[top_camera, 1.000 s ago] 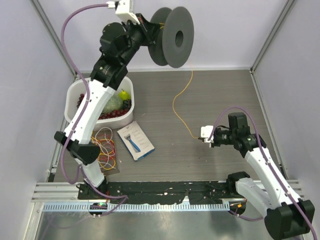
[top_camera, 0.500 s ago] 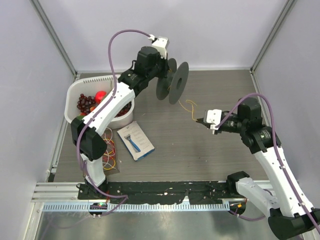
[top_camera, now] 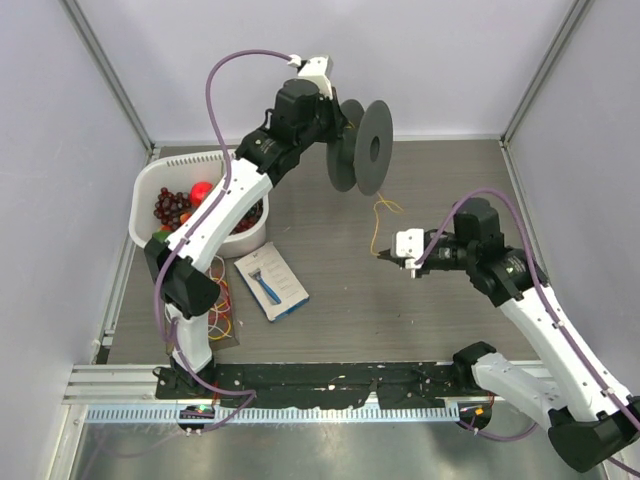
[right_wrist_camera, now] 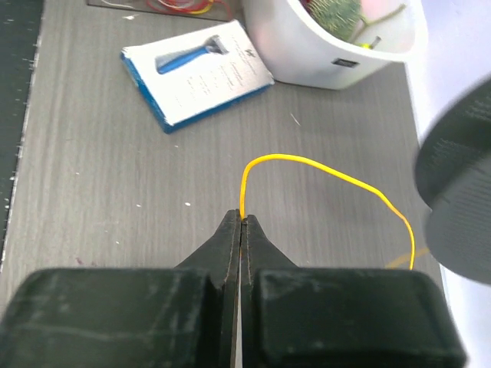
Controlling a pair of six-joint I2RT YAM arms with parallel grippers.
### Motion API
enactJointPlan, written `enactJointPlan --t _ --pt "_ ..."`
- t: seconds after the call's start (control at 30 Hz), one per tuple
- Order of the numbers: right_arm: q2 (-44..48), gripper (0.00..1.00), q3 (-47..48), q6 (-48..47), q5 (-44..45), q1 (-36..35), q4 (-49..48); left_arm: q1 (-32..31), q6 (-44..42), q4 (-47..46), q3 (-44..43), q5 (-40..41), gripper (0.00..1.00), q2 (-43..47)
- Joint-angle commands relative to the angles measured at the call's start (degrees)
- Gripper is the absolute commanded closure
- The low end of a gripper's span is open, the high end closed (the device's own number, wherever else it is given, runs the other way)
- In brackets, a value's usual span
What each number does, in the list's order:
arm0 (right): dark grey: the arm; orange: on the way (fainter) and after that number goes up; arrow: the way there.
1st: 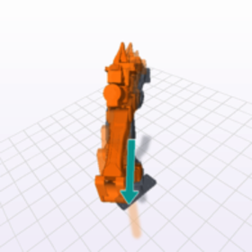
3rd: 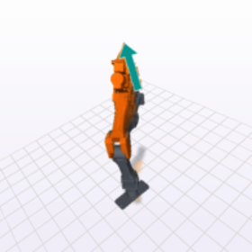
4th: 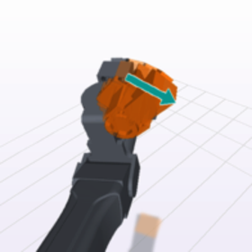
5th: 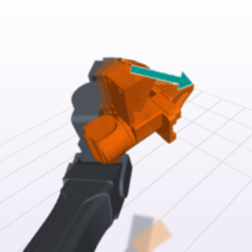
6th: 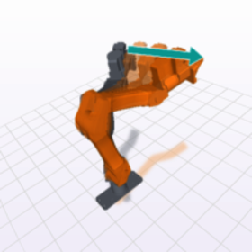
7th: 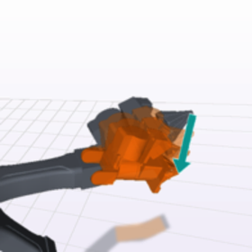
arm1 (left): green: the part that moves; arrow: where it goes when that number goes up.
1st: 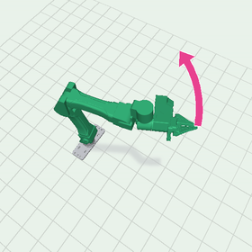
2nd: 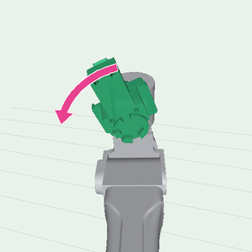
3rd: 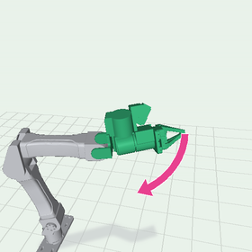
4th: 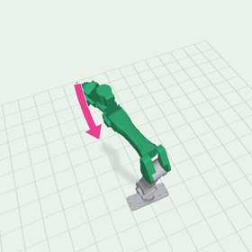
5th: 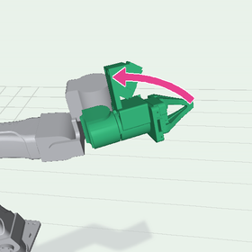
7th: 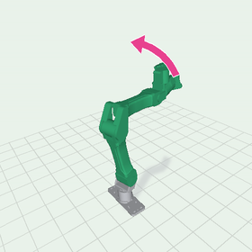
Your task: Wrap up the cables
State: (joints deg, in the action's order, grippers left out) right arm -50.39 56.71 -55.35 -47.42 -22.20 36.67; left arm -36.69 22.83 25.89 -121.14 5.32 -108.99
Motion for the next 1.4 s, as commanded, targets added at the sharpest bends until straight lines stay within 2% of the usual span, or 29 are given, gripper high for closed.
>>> enactJointPlan --t 0.0,0.17,0.43,0.53,1.0,1.37 --pt "-0.5 0.99 0.2 1.1 2.8 -7.1 -1.1 -0.1 6.9 -1.3 -4.8 3.9 1.00 -0.5" --pt "-4.4 0.99 2.8 3.8 4.9 -13.1 -5.6 -1.2 6.8 -1.4 -3.8 3.7 1.00 -0.9" --pt "-14.6 0.99 12.7 9.4 5.5 -13.4 -14.1 -3.8 6.0 -5.3 6.3 0.0 1.00 4.0" --pt "-16.2 0.99 13.3 11.8 6.5 -13.1 -18.5 -3.9 6.7 -6.6 9.4 -2.0 1.00 6.1" --pt "-21.2 0.99 21.7 20.6 5.4 4.9 -29.6 -4.1 0.0 -15.5 28.3 -13.7 1.00 17.3" --pt "-28.9 0.99 30.7 27.3 4.1 18.8 -38.8 -4.1 -6.7 -15.3 37.6 -28.2 1.00 23.2"
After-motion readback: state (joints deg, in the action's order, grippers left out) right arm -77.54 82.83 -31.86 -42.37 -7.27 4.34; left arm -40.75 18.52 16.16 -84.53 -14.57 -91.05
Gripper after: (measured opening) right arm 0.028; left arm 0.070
